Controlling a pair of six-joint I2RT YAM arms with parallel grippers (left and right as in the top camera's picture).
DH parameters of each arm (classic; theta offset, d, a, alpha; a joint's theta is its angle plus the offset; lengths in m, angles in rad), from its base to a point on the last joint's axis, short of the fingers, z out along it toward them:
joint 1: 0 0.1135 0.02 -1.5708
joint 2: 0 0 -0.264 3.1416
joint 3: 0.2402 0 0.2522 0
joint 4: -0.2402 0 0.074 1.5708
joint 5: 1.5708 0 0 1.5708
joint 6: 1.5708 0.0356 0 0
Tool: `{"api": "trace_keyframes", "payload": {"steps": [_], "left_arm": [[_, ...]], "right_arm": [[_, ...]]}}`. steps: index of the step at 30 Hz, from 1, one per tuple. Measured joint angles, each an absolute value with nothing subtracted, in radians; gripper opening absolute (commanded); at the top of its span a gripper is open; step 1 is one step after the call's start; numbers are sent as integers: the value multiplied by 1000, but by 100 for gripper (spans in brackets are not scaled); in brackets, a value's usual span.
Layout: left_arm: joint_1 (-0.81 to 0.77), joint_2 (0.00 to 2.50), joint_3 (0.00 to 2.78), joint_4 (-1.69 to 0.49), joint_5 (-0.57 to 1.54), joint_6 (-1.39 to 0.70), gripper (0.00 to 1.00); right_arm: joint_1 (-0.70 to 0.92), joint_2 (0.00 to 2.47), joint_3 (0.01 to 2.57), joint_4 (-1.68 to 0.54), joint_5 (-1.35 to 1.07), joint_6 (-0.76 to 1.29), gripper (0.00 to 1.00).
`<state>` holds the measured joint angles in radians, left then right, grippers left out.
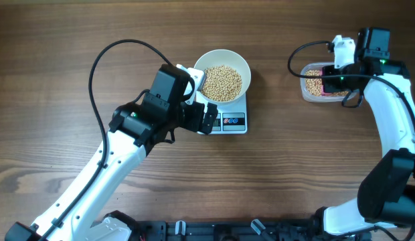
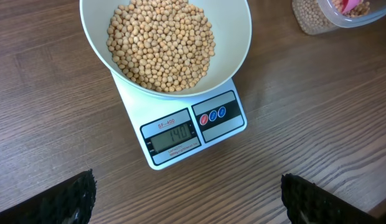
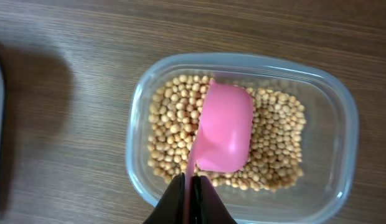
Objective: Scoop item into bowl and weigh 150g on scale
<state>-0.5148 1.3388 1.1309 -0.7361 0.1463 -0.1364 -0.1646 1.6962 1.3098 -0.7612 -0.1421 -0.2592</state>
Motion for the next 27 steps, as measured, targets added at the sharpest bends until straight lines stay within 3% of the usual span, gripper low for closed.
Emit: {"api": "trace_keyframes", "payload": {"steps": [27], "left_arm": [[-515,1339,1131,-736,146,-136,100]], "right_arm": [[-331,1705,1310,-778,-469,-228,4]]}}
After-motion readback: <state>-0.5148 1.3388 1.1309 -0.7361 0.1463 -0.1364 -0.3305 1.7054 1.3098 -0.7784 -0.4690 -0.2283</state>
